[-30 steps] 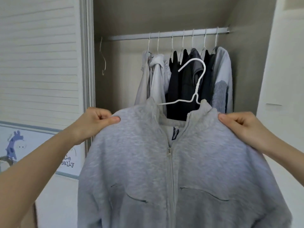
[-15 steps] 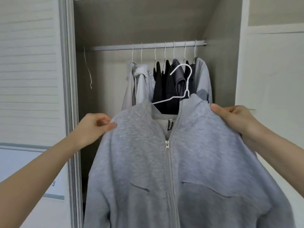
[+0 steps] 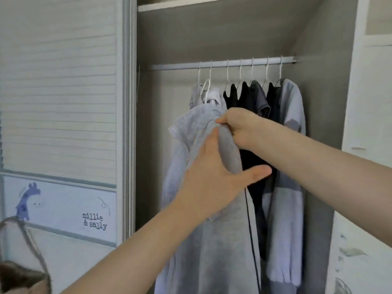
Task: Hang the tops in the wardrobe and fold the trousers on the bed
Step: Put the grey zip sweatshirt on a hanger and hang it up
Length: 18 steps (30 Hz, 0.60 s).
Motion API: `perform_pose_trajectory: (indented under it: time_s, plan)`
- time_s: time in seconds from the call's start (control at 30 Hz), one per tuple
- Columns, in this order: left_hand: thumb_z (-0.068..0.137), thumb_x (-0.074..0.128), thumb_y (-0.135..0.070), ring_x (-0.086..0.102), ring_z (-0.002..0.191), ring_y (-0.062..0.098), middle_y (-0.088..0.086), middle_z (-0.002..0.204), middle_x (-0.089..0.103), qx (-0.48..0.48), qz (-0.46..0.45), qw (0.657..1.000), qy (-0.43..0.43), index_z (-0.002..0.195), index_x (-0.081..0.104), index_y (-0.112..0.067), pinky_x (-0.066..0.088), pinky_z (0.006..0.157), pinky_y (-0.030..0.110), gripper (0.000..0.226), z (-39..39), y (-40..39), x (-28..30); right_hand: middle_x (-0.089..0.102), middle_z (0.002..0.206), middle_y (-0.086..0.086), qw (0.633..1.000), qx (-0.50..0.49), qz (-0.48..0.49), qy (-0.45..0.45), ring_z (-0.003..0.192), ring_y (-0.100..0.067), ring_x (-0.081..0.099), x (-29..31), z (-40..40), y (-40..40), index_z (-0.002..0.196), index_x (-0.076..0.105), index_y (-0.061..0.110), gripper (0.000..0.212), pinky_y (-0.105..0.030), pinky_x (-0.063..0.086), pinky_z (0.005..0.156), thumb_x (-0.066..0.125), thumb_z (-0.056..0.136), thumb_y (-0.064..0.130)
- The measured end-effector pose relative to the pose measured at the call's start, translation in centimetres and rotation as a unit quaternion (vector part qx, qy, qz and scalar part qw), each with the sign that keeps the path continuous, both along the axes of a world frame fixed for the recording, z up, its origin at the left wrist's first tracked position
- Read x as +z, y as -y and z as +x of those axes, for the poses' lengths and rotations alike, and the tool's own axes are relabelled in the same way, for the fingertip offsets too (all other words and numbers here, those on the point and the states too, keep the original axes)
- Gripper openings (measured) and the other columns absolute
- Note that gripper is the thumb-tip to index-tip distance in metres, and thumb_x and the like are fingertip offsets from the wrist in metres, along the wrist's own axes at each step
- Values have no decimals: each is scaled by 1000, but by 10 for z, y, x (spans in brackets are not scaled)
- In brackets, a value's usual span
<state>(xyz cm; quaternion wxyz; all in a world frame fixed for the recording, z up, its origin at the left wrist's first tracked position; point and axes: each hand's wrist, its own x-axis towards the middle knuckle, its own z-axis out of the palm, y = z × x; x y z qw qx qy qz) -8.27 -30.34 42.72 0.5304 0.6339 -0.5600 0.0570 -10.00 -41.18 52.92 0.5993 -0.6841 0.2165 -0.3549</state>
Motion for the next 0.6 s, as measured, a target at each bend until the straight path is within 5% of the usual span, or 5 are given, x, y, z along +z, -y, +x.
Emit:
perform_pose_trajectory:
  time_s: [0.13, 0.27, 0.37, 0.47, 0.6]
  plan:
    - [81, 68, -42, 22, 148, 26, 0, 165, -7, 232, -6, 952, 200, 145, -30, -39, 27, 113, 60, 117, 15, -3, -36, 64, 106, -22, 998, 0, -63, 25, 97, -33, 64, -2, 31, -21, 119, 54, -8, 29, -36, 55, 80, 40, 94, -5]
    - [73, 75, -38, 64, 110, 26, 6, 152, 41, 315, -33, 909, 272, 156, 6, -23, 53, 92, 52, 109, 52, -12, -73, 48, 72, -3, 992, -11, -109, 57, 60, -13, 48, -4, 45, -24, 97, 57, 5, 17, -15, 43, 47, 42, 96, -1]
    - [72, 77, -21, 65, 72, 20, 1, 127, 59, 322, -44, 899, 295, 153, 22, -15, 59, 73, 40, 99, 71, -16, -83, 43, 71, -1, 991, -11, -85, 102, 59, -10, 44, -6, 57, -23, 104, 57, 7, 19, -12, 40, 42, 39, 99, 2]
    - [90, 36, -5, 60, 61, 19, 2, 114, 63, 348, -68, 875, 330, 150, 28, -11, 59, 78, 43, 62, 85, -12, -82, 48, 77, 4, 983, -50, -155, 89, 71, -10, 52, -3, 78, -24, 100, 50, 15, 9, -21, 48, 63, 42, 99, 11]
    - [93, 3, 1, 59, 65, 22, 6, 111, 64, 376, -50, 853, 360, 150, 26, -10, 57, 77, 42, 63, 105, -1, -77, 43, 69, 3, 976, -52, -200, 68, 59, -9, 45, 8, 101, -18, 75, 45, 17, 24, -14, 36, 42, 43, 99, 19]
